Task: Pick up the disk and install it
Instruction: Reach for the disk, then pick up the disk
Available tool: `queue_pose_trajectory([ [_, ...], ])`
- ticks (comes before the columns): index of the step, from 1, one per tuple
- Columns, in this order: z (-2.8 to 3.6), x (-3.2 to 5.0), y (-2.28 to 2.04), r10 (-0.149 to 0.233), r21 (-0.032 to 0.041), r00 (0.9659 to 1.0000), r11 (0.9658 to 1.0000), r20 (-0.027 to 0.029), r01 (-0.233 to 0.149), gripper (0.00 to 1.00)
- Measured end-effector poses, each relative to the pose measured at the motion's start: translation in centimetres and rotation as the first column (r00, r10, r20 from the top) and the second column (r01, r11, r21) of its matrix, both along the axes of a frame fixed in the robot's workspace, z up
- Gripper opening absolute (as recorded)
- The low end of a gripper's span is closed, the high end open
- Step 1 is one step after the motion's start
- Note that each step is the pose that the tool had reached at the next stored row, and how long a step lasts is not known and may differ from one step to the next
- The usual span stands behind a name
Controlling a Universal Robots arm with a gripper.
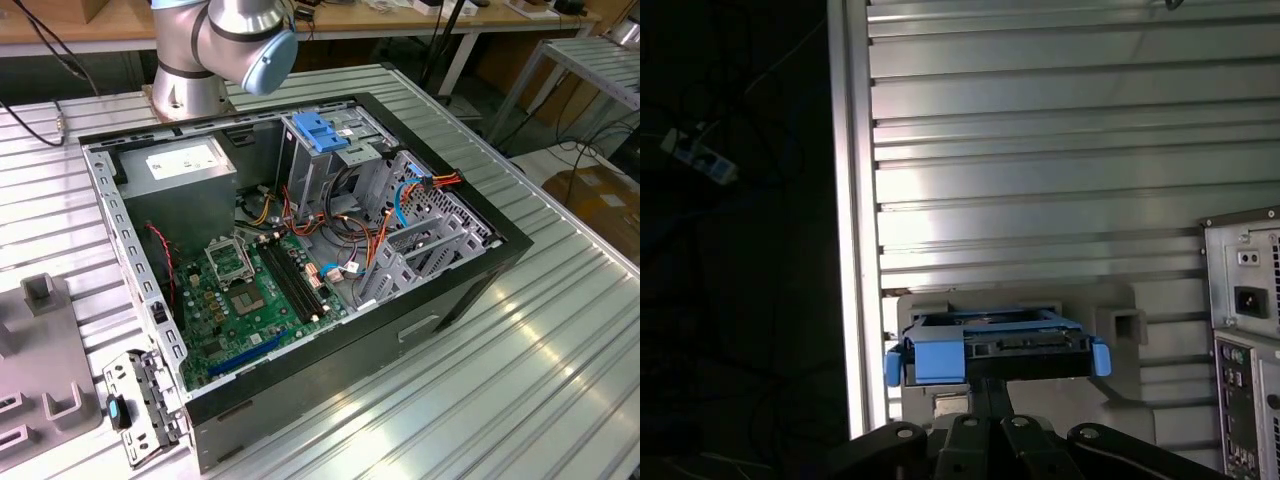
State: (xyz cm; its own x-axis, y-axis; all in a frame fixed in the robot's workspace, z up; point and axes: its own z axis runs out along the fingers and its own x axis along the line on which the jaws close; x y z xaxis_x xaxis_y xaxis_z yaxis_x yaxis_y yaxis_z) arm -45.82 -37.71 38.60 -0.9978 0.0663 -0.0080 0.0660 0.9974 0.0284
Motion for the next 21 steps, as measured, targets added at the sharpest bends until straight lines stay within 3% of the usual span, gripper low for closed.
queue_pose_trajectory([
  [9,0.0,-1.65,0.0,0.0,0.0009,1.0,1.0,-0.0011,0.0,0.11],
  [21,-0.01,-1.75,0.0,0.0,0.0011,1.0,1.0,-0.0011,0.0,0.11],
])
